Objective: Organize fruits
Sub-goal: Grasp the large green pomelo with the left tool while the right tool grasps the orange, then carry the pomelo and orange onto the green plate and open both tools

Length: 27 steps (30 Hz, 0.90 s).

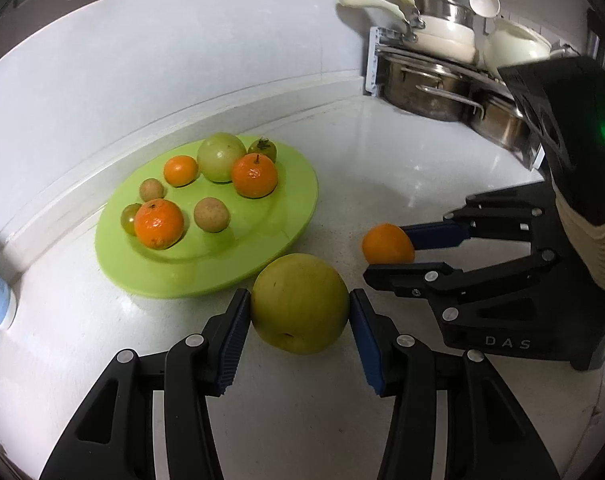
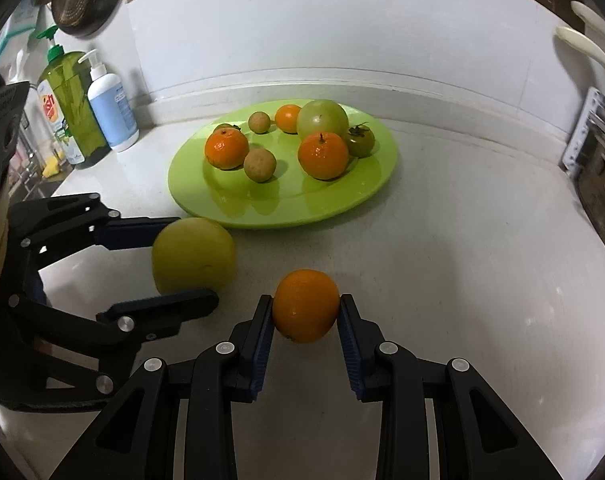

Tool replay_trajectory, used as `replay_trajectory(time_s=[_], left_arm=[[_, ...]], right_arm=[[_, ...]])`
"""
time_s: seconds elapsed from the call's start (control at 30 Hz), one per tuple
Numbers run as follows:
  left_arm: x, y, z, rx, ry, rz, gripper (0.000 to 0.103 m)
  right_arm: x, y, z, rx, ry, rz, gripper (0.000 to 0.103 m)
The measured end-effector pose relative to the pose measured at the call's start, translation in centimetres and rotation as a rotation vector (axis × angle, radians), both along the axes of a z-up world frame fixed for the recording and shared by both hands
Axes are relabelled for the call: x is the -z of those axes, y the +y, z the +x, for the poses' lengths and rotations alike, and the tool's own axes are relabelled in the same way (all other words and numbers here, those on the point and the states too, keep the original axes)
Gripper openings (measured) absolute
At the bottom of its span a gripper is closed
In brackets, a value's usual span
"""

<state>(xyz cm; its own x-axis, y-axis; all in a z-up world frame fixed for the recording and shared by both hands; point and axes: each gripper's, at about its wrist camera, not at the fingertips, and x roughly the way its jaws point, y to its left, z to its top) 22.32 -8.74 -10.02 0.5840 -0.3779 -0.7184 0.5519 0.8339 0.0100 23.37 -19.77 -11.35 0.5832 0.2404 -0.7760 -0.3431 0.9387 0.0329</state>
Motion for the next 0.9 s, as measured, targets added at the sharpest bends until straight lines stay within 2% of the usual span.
replay_trajectory(time_s=[0.5, 0.9], left_arm=[[-2.9, 3.1, -4.0, -0.155, 0.013, -0.109, 0.049], [-4.9, 4.7, -6.5, -0.215, -0.033, -0.116, 0.049]], right_arm=[[-3.3, 0.6, -4.9, 0.045, -0.061, 0.051, 0.033], [-5.7, 1.4, -7.1, 0.051, -0.120, 0.073, 0.033]])
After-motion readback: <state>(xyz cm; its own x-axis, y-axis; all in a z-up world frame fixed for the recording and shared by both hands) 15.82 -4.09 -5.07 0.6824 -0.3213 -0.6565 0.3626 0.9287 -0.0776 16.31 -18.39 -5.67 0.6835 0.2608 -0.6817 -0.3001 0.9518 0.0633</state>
